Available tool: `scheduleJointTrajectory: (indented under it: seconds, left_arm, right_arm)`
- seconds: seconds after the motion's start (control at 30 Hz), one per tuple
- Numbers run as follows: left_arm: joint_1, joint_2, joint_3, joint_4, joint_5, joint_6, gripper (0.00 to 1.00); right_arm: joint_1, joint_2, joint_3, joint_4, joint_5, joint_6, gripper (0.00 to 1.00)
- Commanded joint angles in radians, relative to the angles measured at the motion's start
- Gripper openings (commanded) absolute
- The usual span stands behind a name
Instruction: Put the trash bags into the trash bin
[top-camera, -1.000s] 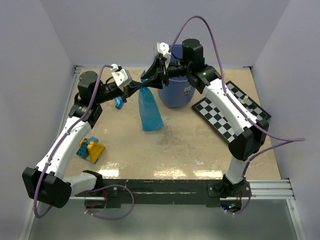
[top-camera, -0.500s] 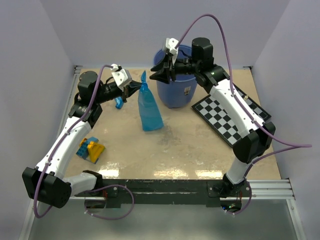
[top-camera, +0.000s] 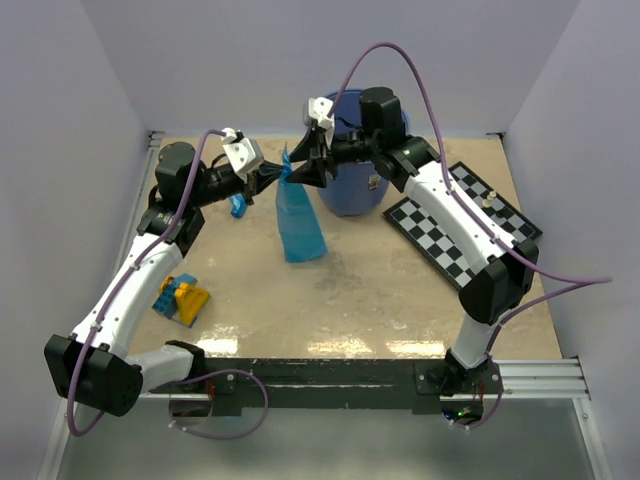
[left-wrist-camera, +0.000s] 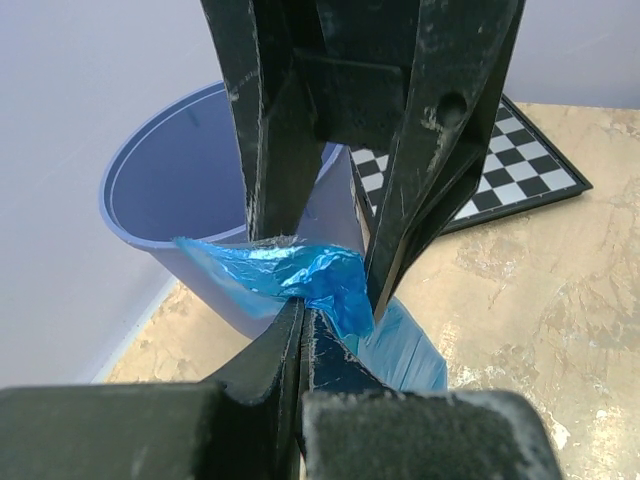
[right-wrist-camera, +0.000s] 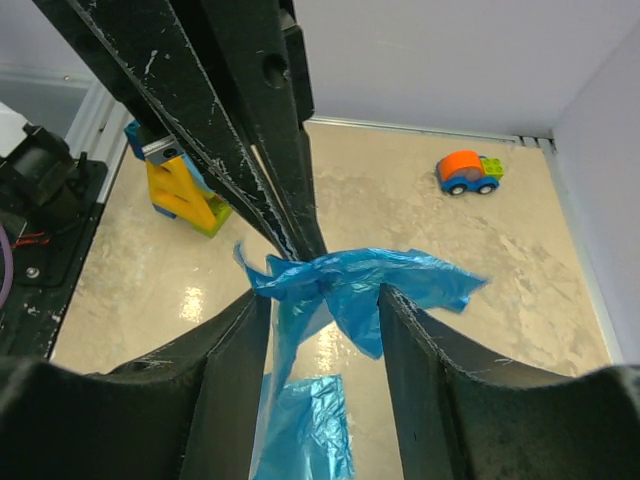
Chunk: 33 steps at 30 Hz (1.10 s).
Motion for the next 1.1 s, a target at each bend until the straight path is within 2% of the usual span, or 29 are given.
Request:
scheduleJointTrajectory:
  seconds: [0.0, 0.13, 0.33, 0.73, 1.07]
  left_arm:
    - [0.000, -0.022, 0.032, 0.018, 0.020, -0.015, 0.00]
    - [0.000, -0.022, 0.032, 0.018, 0.030, -0.011, 0.00]
    - [0.002, -0.029, 0.029, -0.004, 0.003, 0.020, 0.00]
    - [0.000, -0.022, 0.040, -0.036, 0.073, 0.022, 0.00]
    - [0.000, -0.002, 0.052, -0.031, 0.041, 0.002, 0.00]
  right_arm:
    - [0.009, 0.004, 0.029, 0.006, -0.020, -0.011, 0.48]
    - [0.009, 0.011, 0.037, 0.026, -0.017, 0.012, 0.40]
    - [0.002, 0.002, 0.066, -0.031, -0.032, -0.032, 0.47]
    - [-0.013, -0.001, 0.029, 0.015, -0.057, 0.007, 0.40]
    - [0.010, 0.019, 0.052, 0.024, -0.124, 0.040, 0.42]
